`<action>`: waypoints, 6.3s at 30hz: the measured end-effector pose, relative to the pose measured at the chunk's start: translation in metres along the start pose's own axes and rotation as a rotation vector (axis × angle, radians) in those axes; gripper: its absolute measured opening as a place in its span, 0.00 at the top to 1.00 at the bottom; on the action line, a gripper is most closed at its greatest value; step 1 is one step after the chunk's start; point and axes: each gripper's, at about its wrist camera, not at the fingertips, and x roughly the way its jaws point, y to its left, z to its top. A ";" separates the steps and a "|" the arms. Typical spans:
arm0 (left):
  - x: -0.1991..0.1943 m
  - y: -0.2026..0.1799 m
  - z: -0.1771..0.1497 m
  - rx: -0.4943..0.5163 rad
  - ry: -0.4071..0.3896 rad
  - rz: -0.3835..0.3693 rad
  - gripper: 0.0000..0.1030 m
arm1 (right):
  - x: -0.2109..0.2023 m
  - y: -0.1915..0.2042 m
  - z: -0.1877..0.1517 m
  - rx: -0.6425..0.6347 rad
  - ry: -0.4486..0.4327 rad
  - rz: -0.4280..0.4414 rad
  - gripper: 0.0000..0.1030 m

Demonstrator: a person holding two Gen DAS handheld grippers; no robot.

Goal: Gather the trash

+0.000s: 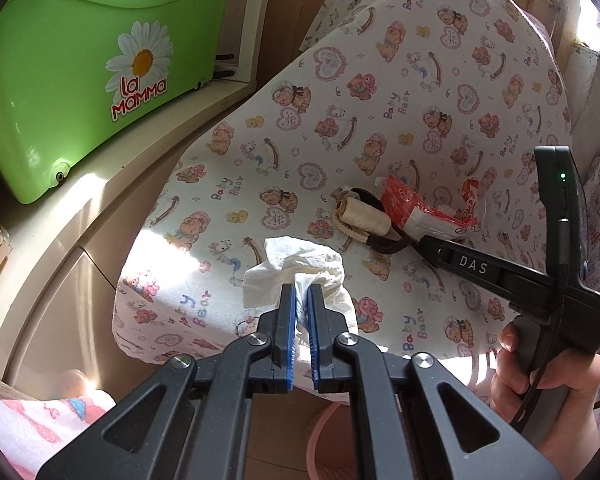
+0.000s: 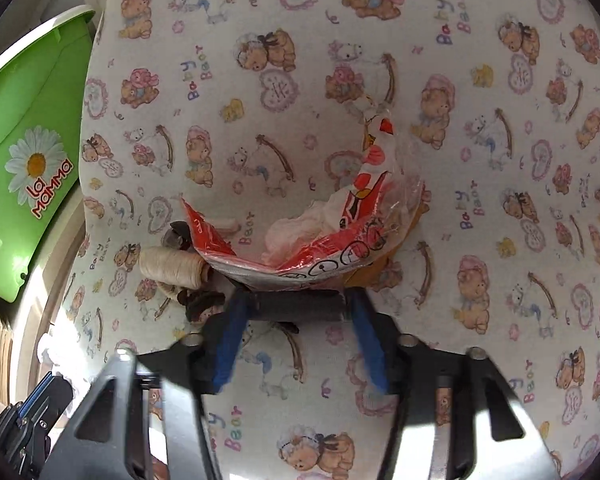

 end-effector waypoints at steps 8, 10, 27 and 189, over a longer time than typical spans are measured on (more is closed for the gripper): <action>-0.007 -0.012 -0.003 0.053 -0.010 -0.025 0.94 | -0.052 -0.015 -0.026 -0.059 -0.057 0.035 0.50; -0.010 -0.018 -0.007 0.071 -0.004 -0.036 0.95 | -0.072 -0.020 -0.036 -0.077 -0.078 0.021 0.50; -0.026 -0.051 -0.050 0.150 0.088 -0.137 0.93 | -0.151 -0.057 -0.123 -0.092 -0.041 0.073 0.50; 0.060 0.005 0.050 -0.042 0.207 -0.321 0.95 | -0.004 -0.034 0.020 0.041 -0.043 0.029 0.54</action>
